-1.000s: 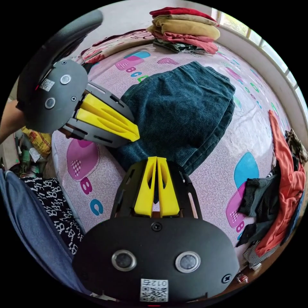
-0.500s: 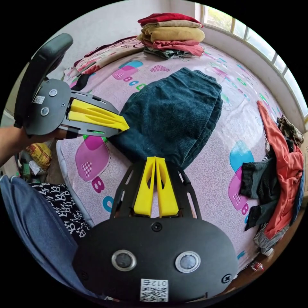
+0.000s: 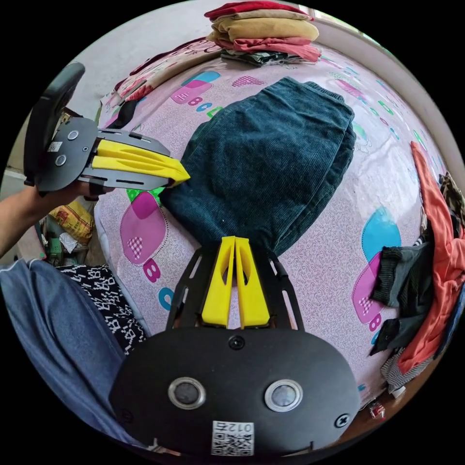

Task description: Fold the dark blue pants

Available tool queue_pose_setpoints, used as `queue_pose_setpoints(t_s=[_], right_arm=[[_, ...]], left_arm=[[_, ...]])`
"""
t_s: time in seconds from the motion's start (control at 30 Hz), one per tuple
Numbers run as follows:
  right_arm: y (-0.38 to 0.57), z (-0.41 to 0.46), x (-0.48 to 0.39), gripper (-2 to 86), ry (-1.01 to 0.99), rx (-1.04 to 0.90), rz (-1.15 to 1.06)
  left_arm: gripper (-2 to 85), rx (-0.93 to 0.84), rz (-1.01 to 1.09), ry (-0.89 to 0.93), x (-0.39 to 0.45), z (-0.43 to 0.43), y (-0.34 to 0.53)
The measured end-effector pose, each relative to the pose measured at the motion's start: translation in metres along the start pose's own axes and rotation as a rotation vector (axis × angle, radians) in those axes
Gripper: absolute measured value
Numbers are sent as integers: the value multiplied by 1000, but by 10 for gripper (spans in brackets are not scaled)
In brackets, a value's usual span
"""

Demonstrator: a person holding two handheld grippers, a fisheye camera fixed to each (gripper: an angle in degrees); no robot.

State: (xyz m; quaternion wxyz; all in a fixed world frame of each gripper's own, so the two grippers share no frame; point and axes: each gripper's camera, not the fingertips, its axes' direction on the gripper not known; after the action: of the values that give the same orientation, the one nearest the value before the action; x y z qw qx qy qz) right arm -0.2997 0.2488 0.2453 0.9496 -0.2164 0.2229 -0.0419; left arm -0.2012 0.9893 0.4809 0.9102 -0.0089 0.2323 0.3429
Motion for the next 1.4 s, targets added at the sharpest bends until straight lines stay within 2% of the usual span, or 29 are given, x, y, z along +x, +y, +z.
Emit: queue_pose_setpoints(t_s=[0.07,0.3,0.4,0.6,0.73,0.83,0.9,0.97,1.07,1.2,1.4], right_arm=[[-14,-12,0,-1,59,41,-31],[-83,20,36,-1,191,58,-31],[-91,55,50,-1,143,-12,-26],[-63,93,65,0,78,26,33],[-37,105,80,3,15,38,73],[11,93,98,10,-67,155,142],[46,96,117,20,-120,206,221],[88,115,148,61,-234,241,357],[127,151,179,89,-394,285,489],[161,195,204,93,-503,343,623],[211,250,234,92,-623,447,798]], left_arm=[[4,70,-25,-33,-25,-21,-2],[4,51,-148,-6,-116,11,-51],[4,-42,-112,1,-134,44,-58],[4,2,-95,-42,-158,52,-38],[5,-11,-157,-21,-189,41,-26],[8,20,-291,-120,-227,14,3],[17,10,-398,-37,-265,12,27],[47,13,-503,208,-314,23,54],[87,43,-595,411,-352,44,70],[115,-28,-561,401,-361,69,68],[117,-11,-539,447,-376,90,69]])
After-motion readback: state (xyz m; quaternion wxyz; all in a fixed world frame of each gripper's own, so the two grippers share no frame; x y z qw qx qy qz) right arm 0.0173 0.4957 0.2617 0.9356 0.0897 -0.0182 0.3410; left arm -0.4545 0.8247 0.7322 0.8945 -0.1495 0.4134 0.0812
